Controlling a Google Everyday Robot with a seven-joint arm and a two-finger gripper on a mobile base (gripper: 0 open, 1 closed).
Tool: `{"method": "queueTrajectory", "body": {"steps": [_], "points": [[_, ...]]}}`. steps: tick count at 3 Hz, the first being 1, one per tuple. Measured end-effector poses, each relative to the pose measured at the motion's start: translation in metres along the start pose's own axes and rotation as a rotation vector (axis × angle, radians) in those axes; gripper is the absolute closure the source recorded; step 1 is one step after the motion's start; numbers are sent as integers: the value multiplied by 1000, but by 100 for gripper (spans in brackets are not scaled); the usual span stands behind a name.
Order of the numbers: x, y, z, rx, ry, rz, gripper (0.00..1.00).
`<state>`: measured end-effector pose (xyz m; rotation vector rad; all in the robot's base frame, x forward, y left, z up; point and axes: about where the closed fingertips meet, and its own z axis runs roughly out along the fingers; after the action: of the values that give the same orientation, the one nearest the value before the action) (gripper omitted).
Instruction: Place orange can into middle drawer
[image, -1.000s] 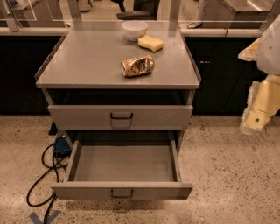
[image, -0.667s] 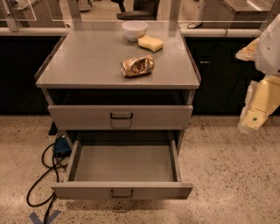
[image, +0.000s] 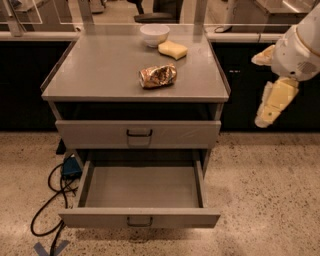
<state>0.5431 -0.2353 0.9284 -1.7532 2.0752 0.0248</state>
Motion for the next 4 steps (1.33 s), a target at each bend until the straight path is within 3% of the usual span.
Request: {"method": "queueTrajectory", "body": {"steps": [1,2,3,4], "points": [[-4,-57,43,-23,-9,-33,0],[-24,-104,80,-34,-14,-76,0],[-54,-136,110,-46,-40,-130,0],[-90,-154,134,-54,-106,-194,0]]}}
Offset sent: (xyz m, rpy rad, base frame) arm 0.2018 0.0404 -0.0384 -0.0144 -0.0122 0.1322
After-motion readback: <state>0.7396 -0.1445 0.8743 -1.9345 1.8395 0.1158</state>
